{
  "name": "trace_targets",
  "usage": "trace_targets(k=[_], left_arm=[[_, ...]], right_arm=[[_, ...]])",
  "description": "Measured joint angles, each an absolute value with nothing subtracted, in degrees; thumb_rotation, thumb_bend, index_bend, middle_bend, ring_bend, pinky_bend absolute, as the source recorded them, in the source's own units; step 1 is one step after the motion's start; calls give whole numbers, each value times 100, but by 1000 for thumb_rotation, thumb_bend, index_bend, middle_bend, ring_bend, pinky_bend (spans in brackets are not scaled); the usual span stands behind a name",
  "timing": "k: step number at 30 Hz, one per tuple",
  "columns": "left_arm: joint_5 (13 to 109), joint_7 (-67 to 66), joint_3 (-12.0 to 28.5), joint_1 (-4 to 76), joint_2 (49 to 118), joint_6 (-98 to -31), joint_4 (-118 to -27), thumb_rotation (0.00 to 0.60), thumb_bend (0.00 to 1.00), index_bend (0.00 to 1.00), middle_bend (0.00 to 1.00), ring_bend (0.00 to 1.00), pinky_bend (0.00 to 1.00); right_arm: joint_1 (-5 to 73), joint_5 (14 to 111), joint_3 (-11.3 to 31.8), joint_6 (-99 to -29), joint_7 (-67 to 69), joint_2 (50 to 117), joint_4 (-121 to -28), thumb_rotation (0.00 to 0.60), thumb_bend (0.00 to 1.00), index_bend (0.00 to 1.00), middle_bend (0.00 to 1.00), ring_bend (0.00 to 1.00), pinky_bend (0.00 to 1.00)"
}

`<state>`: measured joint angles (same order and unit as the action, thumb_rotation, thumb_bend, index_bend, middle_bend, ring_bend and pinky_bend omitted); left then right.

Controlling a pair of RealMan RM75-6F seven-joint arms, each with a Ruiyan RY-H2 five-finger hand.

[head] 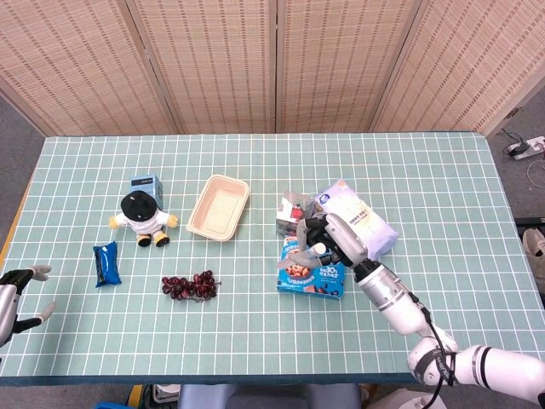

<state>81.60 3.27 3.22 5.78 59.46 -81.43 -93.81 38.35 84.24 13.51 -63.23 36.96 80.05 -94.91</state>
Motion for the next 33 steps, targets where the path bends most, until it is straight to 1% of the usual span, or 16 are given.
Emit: trace_targets(k=[9,17,22,33], left_arm=[[8153,311,322,585,5951,-8128,-9379,600,263,364,394,302,450],[8117,310,330,598,5959,-8093,-9365,600,263,364,394,302,450],[8108,301,334,595,5965,-8101,-9367,600,263,366,394,303,450],[8099,301,329,607,5965,-8066,-9372,600,264,366,394,303,450]], right_arm=[[3701,8373,1514,-6679,3426,7706,-9777,600,387,852,1000,1000,1000],[3612,7950,1718,-6851,2591,7590,-9802,600,387,852,1000,1000,1000],[3581,7570,1874,-6936,2161,7620,-9651,600,387,852,1000,1000,1000],[3510,7262,1995,-6849,2311,7681,-9458,600,387,852,1000,1000,1000]])
